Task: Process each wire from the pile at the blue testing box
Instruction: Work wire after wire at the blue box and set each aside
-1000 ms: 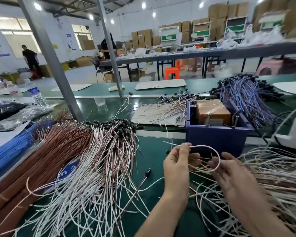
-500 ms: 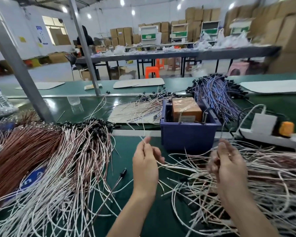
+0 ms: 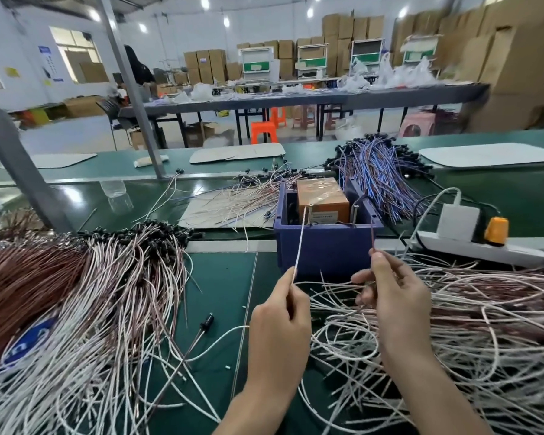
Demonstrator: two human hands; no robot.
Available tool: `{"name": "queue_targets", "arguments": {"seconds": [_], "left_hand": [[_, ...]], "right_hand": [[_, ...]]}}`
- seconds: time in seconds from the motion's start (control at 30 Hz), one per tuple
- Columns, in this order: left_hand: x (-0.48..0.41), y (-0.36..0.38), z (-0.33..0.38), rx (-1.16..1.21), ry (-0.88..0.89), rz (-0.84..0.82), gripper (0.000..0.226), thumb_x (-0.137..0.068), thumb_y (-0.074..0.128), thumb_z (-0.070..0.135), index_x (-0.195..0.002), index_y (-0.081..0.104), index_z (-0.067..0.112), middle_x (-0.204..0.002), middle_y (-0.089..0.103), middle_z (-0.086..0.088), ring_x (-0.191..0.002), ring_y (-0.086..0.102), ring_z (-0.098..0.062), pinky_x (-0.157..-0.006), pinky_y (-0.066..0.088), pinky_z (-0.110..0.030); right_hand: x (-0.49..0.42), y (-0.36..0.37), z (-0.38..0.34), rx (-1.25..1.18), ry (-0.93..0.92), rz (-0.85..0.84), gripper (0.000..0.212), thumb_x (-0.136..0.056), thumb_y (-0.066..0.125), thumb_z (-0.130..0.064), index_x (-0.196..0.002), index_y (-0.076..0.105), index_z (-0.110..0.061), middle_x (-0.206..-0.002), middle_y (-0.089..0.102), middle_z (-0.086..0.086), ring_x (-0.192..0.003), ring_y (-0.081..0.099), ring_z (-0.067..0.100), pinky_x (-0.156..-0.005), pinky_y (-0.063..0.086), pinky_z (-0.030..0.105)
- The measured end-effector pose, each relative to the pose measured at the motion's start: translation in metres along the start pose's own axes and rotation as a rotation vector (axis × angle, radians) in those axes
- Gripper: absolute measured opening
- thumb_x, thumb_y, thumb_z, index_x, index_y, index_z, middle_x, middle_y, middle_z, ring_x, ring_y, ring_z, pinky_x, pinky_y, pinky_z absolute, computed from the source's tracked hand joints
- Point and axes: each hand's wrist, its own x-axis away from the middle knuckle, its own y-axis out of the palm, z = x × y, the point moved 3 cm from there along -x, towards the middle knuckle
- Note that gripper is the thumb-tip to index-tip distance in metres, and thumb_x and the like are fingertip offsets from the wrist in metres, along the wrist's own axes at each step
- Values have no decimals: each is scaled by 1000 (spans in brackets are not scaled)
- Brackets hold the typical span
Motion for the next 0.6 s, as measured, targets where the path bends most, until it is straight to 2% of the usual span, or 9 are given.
{"name": "queue_targets", "arguments": {"seconds": [0.2,0.3,0.47,0.6], "left_hand": [[15,1,14,-105,57,-91,45,-100,52,14,-144,53,23,-49,46,18,-43,43,-5,-46,30,-12],[18,3,17,-127,56,-129,46,-99,53,12,-144,52,21,-51,47,20,-45,45,-4,-46,30,-10],[22,7,18,-131,49,-146,47,-98,54,14,-144,53,22,-53,48,20,-47,46,-5,-49,34,-14],[28,10,18,-110,63,-158,46,-99,53,19,-144,52,28,-50,46,15,-48,45,-6,-54,43,-28]], "right_hand": [[-3,2,-5,81,-69,-13,12,-104,54,-25,-110,64,-27,-74,76,4,-46,53,8,-46,48,20],[-2,4,-6,127,-104,-43,13,-104,54,-25,-111,64,-29,-74,76,3,-45,54,8,-45,48,20],[-2,3,-3,152,-113,-63,16,-104,54,-26,-115,66,-29,-74,76,2,-44,54,9,-45,48,19],[-2,4,0,142,-85,-90,18,-104,55,-26,-118,65,-27,-74,76,3,-44,55,9,-44,46,18]]}}
